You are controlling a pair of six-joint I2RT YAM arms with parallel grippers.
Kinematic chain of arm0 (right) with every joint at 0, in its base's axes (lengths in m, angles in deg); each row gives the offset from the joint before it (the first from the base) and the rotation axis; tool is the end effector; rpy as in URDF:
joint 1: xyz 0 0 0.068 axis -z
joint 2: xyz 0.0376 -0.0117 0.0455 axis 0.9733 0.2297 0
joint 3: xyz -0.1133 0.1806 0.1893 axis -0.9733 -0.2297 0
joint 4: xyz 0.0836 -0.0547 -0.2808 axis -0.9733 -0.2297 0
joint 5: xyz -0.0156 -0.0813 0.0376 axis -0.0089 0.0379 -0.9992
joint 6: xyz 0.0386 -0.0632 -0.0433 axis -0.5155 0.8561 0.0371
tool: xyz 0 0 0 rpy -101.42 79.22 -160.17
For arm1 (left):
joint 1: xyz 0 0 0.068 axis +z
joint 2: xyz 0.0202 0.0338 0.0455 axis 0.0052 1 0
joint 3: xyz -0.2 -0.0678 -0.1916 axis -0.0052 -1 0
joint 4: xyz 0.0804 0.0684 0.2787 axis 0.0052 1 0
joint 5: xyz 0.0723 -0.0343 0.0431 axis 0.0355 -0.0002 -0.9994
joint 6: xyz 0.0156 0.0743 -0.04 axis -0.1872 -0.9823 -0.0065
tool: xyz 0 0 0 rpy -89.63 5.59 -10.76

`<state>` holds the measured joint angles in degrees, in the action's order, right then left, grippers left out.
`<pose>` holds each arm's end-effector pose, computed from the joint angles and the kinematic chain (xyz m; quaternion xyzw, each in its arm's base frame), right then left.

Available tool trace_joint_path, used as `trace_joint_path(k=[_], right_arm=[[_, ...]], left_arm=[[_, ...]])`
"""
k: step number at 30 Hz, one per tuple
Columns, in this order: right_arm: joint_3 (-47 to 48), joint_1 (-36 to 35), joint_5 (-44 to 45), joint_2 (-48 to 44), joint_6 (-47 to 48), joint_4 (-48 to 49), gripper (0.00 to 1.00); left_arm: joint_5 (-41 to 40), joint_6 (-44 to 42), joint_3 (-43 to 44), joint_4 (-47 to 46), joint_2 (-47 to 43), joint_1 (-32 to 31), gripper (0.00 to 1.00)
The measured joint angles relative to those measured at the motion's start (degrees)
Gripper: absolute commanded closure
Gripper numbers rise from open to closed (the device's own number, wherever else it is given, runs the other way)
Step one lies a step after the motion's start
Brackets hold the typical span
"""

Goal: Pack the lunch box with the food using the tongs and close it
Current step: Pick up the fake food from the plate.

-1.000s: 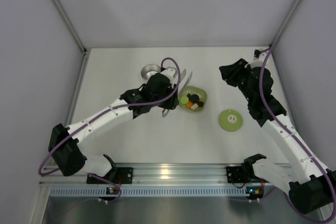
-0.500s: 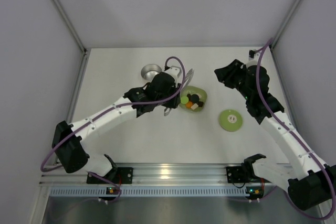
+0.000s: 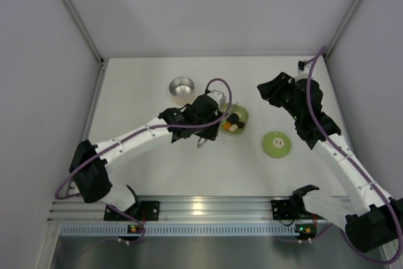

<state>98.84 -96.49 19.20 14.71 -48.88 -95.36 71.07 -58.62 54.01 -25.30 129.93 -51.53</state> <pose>0.2878 0.1015 0.3563 0.1295 0.7743 0.2887 0.5480 0.2494 -0.2993 0.2681 0.2008 0.9114 -0.1618 0.3207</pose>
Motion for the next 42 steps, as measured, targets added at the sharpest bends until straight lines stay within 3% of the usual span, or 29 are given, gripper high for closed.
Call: trace_joint_path(k=[18, 42], right_arm=[[0.0, 0.0, 0.4, -0.1, 0.2, -0.7, 0.61], [0.0, 0.0, 1.6, -0.5, 1.7, -1.5, 0.61]], left_arm=[[2.0, -0.1, -2.4, 0.0, 3.3, -1.1, 0.47], [2.6, -1.3, -0.2, -1.4, 11.1, -1.1, 0.48]])
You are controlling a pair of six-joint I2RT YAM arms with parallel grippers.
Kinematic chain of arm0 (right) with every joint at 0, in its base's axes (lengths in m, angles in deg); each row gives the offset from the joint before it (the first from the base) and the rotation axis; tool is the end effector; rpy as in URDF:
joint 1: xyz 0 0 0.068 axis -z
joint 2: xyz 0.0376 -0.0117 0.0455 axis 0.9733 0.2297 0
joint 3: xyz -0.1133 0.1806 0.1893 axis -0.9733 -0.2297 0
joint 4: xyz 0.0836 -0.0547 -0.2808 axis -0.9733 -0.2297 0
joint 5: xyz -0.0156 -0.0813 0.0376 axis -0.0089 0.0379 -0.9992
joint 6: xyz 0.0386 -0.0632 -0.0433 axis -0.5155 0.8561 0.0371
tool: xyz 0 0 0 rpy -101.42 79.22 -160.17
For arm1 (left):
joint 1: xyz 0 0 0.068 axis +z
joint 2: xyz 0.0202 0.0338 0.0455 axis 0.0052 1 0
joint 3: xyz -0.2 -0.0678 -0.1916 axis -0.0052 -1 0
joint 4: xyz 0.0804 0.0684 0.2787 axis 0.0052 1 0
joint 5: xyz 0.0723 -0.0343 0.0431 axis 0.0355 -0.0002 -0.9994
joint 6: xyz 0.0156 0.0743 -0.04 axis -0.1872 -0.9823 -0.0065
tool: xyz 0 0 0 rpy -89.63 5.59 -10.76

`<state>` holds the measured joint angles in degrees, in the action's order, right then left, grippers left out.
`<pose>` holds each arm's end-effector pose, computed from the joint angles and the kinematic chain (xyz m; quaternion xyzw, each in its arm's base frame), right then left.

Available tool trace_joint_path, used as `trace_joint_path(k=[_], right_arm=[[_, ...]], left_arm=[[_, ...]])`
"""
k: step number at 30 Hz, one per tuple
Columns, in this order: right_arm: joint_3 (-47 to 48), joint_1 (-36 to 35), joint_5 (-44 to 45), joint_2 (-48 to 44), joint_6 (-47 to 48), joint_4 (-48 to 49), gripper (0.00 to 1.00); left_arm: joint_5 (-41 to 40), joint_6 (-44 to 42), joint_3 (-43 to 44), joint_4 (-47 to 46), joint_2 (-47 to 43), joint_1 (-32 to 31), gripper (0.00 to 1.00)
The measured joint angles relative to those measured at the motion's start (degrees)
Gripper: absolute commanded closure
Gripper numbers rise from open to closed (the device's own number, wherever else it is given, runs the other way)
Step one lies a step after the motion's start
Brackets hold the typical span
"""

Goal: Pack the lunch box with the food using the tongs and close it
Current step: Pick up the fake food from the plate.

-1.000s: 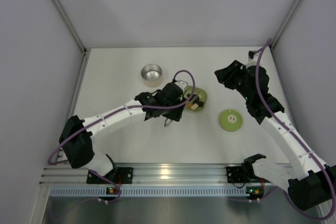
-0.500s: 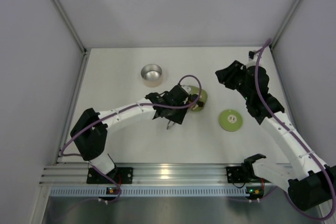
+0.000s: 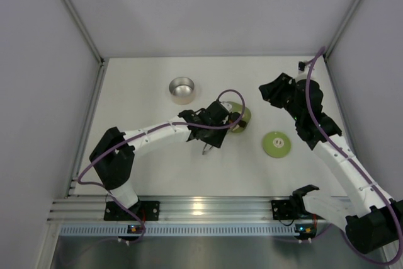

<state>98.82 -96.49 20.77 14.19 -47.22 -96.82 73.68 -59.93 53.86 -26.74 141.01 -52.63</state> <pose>0.2855 0.0984 0.3551 0.1272 0.7798 0.2680 0.5512 0.2564 -0.3267 0.1949 0.2390 0.9308 -0.1277 0.2452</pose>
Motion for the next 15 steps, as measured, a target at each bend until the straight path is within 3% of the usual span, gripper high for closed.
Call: trace_joint_path(k=[15], right_arm=[[0.0, 0.0, 0.2, 0.0, 0.0, 0.0, 0.68]], left_arm=[[0.2, -0.2, 1.1, 0.0, 0.0, 0.0, 0.62]])
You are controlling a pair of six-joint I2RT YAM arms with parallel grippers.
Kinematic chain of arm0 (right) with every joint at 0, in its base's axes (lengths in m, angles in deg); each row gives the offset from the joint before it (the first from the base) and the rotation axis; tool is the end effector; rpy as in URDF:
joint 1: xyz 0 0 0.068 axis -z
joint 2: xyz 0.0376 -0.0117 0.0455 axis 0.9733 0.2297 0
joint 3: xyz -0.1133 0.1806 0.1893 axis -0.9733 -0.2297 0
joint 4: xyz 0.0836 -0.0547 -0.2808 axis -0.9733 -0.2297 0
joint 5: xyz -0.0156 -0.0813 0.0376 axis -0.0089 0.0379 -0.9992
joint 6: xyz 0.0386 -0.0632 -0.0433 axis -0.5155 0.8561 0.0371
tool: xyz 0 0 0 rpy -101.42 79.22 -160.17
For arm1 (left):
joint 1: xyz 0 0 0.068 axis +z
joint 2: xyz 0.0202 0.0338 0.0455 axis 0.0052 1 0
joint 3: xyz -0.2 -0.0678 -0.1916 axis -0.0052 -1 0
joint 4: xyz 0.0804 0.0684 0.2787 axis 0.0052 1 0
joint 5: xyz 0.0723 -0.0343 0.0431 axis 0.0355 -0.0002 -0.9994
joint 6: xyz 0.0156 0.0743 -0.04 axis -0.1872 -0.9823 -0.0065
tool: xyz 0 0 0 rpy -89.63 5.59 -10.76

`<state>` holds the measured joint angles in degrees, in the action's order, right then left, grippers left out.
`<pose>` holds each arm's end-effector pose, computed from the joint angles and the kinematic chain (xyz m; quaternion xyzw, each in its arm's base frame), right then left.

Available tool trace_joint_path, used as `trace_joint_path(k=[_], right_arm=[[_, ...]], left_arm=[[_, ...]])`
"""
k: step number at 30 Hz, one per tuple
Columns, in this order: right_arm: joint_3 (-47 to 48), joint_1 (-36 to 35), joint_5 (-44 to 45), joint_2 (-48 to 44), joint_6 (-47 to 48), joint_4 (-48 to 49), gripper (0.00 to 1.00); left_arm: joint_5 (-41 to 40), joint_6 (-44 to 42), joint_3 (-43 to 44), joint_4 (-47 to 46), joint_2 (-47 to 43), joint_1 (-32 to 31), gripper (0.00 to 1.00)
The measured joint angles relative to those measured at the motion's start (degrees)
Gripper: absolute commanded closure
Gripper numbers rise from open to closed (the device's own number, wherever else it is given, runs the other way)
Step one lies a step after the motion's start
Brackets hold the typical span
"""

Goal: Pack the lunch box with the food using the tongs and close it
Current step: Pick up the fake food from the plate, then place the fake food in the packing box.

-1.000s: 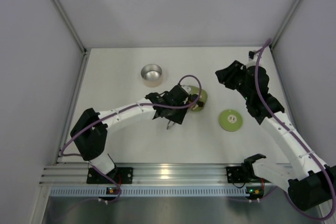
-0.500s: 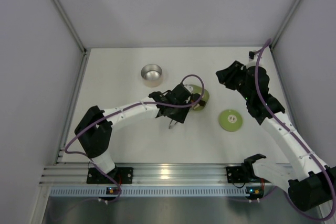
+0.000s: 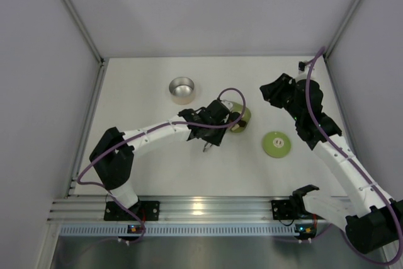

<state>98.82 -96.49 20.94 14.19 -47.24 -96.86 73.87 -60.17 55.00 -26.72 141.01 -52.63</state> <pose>0.2855 0.0982 0.3550 0.1283 0.7799 0.2669 0.5515 0.2584 -0.3298 0.2020 0.2402 0.9278 -0.1343 0.2518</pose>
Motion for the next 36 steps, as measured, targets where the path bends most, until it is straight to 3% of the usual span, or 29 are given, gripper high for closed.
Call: trace_joint_path(k=[21, 29, 36], right_arm=[[-0.1, 0.0, 0.0, -0.6, 0.0, 0.0, 0.69], [-0.1, 0.0, -0.2, -0.3, 0.0, 0.0, 0.70], [0.0, 0.0, -1.0, 1.1, 0.1, 0.0, 0.70]], left_arm=[[-3.3, -0.5, 2.2, 0.9, -1.3, 0.0, 0.66], [-9.4, -0.3, 3.7, 3.3, -5.3, 0.0, 0.64], [-13.6, 1.1, 5.6, 5.4, -8.2, 4.6, 0.64]])
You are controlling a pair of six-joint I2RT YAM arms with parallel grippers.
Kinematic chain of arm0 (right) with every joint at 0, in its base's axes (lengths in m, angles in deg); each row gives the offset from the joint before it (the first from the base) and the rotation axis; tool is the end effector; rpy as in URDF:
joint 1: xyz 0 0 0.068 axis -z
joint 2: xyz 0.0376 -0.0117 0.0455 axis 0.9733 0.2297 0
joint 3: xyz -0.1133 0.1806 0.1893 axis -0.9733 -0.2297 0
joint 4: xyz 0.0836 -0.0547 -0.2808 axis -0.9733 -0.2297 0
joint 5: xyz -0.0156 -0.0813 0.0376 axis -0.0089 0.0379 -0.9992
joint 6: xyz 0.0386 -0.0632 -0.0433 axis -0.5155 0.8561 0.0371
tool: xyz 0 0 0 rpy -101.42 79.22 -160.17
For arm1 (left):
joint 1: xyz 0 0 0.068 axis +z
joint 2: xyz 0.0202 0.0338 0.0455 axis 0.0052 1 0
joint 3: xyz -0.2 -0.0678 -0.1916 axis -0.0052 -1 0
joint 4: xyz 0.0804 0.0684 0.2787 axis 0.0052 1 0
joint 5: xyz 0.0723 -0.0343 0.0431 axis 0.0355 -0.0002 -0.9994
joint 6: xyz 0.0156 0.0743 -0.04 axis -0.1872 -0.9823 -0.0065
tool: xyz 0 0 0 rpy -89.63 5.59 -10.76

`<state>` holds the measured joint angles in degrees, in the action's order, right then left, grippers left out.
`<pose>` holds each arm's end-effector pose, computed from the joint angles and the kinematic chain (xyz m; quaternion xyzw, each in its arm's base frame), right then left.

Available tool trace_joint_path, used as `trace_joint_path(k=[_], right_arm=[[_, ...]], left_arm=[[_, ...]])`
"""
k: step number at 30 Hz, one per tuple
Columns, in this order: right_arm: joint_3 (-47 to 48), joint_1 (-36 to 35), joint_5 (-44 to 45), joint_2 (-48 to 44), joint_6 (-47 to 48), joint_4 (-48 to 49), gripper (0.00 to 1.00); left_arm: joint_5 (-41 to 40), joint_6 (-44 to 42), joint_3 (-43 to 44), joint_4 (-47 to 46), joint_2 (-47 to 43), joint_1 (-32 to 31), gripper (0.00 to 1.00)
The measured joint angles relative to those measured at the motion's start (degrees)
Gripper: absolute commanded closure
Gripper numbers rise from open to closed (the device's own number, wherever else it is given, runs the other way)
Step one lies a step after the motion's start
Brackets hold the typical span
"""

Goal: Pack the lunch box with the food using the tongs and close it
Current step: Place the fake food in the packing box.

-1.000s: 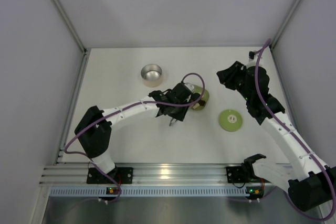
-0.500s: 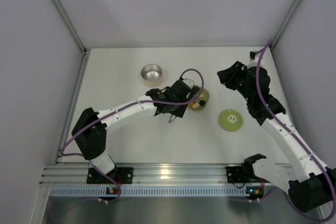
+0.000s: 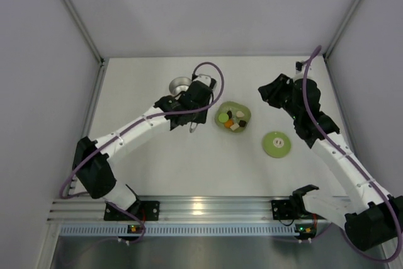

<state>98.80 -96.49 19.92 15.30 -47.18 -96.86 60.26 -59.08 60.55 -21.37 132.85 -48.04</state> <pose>0.2895 0.1011 0.3493 0.1232 0.7868 0.2691 0.5416 0.2850 -0.2828 0.2891 0.1426 0.9140 -0.0757 0.3722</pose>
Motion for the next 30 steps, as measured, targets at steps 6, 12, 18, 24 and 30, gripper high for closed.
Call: trace_joint_path(k=[6, 12, 18, 24, 30], right_arm=[[1.0, 0.0, -1.0, 1.4, 0.4, -0.2, 0.71], [1.9, 0.0, -1.4, 2.0, 0.8, -0.3, 0.70], [1.9, 0.0, -1.6, 2.5, 0.8, -0.3, 0.71], [1.9, 0.0, -1.7, 2.6, 0.8, -0.2, 0.71], [1.9, 0.0, -2.4, 3.0, 0.8, -0.1, 0.71]], left_arm=[[1.1, 1.1, -0.4, 0.4, -1.7, 11.9, 0.64], [3.1, 1.5, -1.7, 0.4, -2.6, 19.1, 0.64], [5.7, 1.5, -1.8, -0.2, -1.3, 21.1, 0.64], [7.5, 1.5, -2.0, -0.7, 1.2, 21.6, 0.59], [8.1, 1.6, -2.1, -1.3, 2.4, 21.6, 0.55]])
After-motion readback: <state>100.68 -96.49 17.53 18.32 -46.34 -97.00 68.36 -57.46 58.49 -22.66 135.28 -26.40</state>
